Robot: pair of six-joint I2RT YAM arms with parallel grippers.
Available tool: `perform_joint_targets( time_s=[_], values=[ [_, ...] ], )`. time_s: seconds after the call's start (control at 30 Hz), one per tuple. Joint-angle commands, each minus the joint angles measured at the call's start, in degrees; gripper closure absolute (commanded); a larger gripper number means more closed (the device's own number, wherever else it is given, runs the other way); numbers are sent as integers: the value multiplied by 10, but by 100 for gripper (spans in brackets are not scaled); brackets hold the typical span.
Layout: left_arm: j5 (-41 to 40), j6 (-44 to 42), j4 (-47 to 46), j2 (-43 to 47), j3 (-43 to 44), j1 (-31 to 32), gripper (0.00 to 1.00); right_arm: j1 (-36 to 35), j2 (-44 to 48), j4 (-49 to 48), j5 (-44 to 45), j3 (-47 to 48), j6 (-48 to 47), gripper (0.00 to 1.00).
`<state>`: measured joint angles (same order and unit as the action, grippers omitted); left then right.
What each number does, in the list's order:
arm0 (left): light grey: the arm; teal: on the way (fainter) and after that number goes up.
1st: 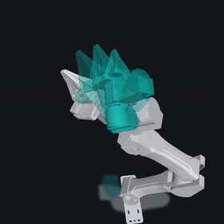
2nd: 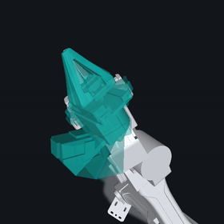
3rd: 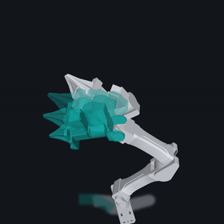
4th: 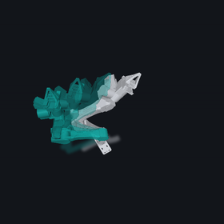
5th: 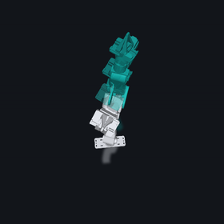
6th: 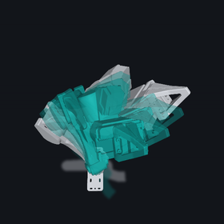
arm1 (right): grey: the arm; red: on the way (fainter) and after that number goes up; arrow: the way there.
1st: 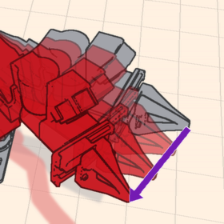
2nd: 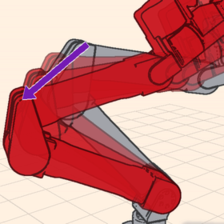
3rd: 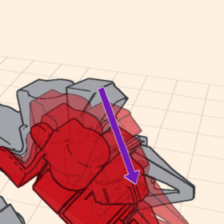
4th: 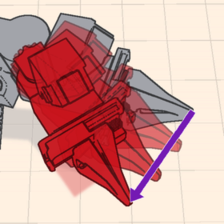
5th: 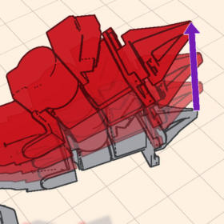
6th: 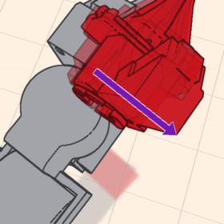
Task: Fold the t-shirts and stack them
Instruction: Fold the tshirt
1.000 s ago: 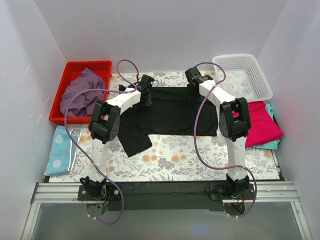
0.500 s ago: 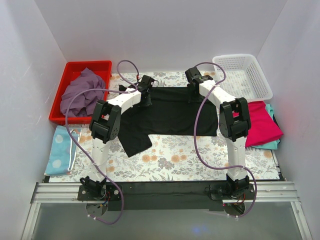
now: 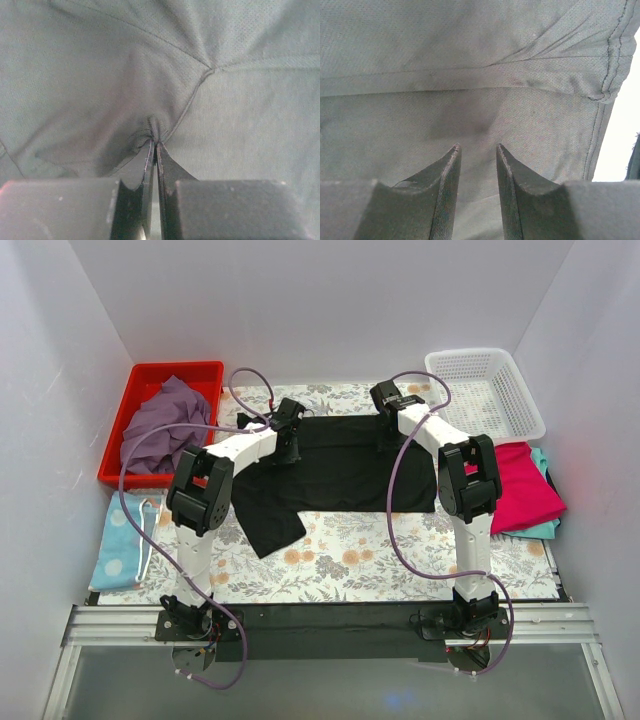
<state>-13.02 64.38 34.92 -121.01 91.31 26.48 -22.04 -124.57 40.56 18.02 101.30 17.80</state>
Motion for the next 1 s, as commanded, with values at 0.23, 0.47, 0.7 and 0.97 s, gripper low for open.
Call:
perform_joint_targets(
  time_s=[0.23, 0.47, 0.7, 0.97],
  values=[
    [27, 2, 7, 72, -25, 16, 93, -2, 16, 1, 10, -15, 13, 60],
    [-5, 3, 15, 98, -31, 15, 58, -2, 22, 1, 15, -22, 14, 60],
    [-45, 32, 43, 182, -76, 15, 51, -1, 83, 1, 47, -79, 15, 58],
    [22, 62, 115, 321, -224, 21, 50, 2, 194, 0, 40, -209, 31, 56]
  ],
)
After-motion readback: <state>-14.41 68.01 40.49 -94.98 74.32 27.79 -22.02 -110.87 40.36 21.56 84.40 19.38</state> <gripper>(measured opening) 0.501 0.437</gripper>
